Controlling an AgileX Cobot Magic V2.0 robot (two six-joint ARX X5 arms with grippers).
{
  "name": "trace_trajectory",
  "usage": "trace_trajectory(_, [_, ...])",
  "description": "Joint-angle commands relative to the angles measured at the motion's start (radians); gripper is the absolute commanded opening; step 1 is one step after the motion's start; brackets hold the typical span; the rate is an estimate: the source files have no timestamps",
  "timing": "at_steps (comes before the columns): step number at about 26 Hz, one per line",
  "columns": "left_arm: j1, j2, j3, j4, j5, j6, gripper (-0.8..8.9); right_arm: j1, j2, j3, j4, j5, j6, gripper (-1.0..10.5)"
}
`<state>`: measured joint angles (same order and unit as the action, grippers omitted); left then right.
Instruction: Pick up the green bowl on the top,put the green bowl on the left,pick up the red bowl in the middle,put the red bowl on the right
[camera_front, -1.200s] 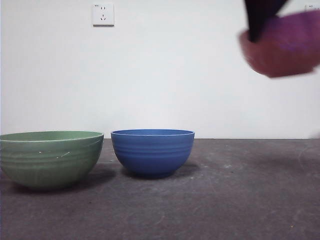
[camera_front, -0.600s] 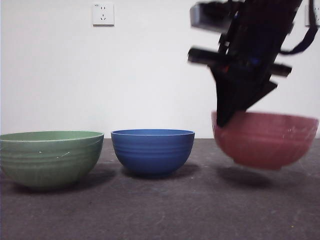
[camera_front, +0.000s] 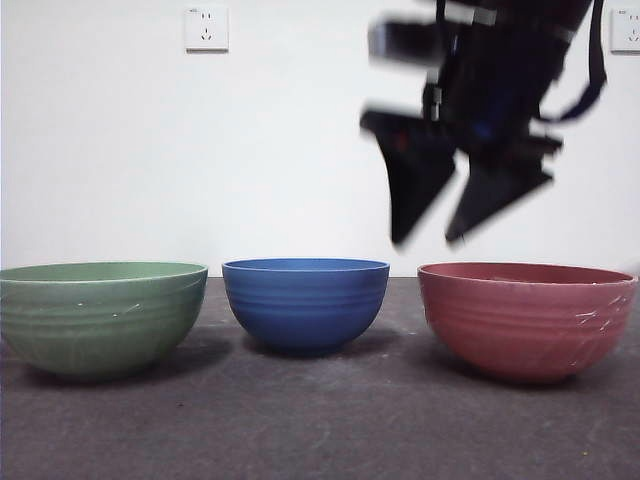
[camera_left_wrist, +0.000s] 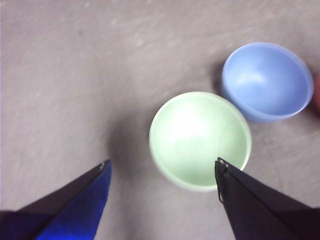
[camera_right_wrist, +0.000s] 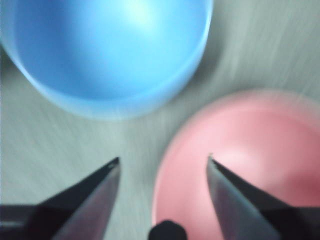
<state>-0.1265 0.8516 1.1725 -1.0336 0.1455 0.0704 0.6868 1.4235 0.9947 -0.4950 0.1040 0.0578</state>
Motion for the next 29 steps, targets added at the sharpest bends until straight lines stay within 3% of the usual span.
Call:
trace_trajectory(1, [0.002, -0.002, -0.003, 0.091, 0.106, 0.008, 3.41, -0.001, -0.112, -0.005, 0.098, 0.005, -0.092, 3.1])
trace_trajectory(2, [0.002, -0.002, -0.003, 0.127, 0.145, 0.008, 3.35, -0.007, -0.158, -0.005, 0.133, 0.006, -0.117, 3.1])
trace_trajectory(3, [0.002, -0.002, -0.003, 0.163, 0.180, 0.008, 2.31, -0.021, -0.215, -0.005, 0.172, 0.006, -0.137, 2.7])
trace_trajectory(4, [0.000, -0.002, -0.007, 0.191, 0.204, 0.009, 0.68, -0.037, -0.266, -0.005, 0.193, 0.005, -0.150, 1.7])
trace_trajectory(5, [-0.001, -0.002, -0.015, 0.216, 0.219, 0.012, -0.05, -0.058, -0.313, -0.005, 0.205, 0.002, -0.163, 0.7])
trace_trajectory(6, [-0.001, -0.002, -0.025, 0.235, 0.222, 0.011, -0.08, -0.084, -0.356, -0.005, 0.209, -0.001, -0.164, -0.2])
trace_trajectory(12, [-0.002, -0.083, -0.240, 0.417, 0.178, -0.029, -0.08, -0.241, -0.583, -0.096, 0.176, -0.099, -0.159, -0.2])
trace_trajectory(21, [-0.002, -0.321, -0.570, 0.608, 0.124, -0.089, -0.08, -0.292, -0.843, -0.398, 0.309, -0.095, -0.093, -0.2])
trace_trajectory(29, [-0.002, -0.348, -0.578, 0.591, 0.124, -0.131, -0.03, -0.294, -0.843, -0.427, 0.329, 0.004, -0.067, 0.0])
